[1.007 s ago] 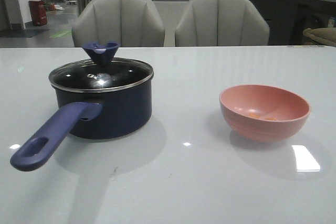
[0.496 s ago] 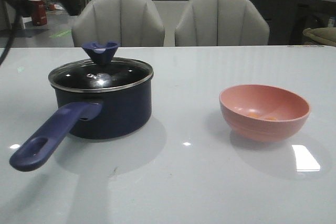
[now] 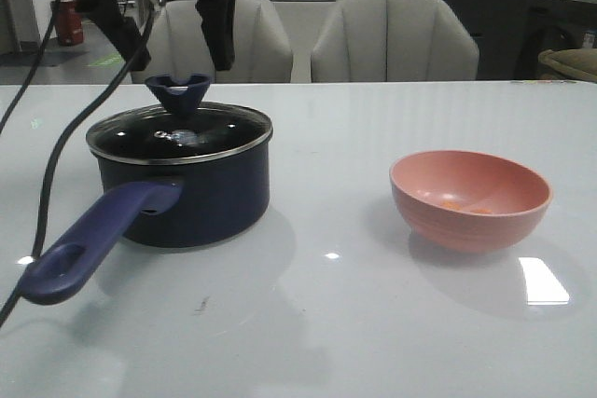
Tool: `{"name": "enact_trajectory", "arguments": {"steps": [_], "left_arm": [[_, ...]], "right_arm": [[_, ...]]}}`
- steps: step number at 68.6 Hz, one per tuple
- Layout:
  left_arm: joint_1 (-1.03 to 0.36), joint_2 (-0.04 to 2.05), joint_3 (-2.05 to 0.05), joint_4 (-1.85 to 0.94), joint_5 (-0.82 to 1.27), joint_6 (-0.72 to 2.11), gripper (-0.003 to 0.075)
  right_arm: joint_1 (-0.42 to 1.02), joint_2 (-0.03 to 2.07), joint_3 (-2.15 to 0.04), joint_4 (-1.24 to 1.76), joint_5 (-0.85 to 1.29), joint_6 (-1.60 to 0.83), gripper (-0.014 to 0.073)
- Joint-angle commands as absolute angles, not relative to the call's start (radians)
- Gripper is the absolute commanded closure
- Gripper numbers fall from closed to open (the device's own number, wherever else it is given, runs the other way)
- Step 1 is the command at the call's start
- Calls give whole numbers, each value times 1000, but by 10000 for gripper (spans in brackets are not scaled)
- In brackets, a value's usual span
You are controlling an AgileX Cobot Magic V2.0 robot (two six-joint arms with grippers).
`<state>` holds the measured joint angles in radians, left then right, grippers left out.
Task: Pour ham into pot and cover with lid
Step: 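Lower the left gripper onto the purple lid knob and grasp it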
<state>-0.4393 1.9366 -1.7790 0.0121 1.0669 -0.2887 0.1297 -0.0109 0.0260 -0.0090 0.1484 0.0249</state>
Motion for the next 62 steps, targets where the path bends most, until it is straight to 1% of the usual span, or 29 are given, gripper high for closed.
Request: {"name": "enact_trajectory", "arguments": {"steps": [1,22,30,46,55,62], "left_arm": [[-444,1903,-1819,38,1069,-336,99],[-444,1929,-1819,23,1069,-363,100],[-444,1940,-1819,10,1076,-363,121],[-444,1957,-1819,0,1072,-363,279],[-444,1955,-1831,0,1071,-363,332],[-444,1953,-1842,0,1077,-363,346]], "right_arm": [[125,-30,21,-17,71,24,427],[125,-30,21,-17,71,24,427],[125,-30,21,-17,71,24,427],[125,-30,21,-17,71,24,427],[125,-30,21,-17,71,24,427],[125,-30,21,-17,71,24,427]]}}
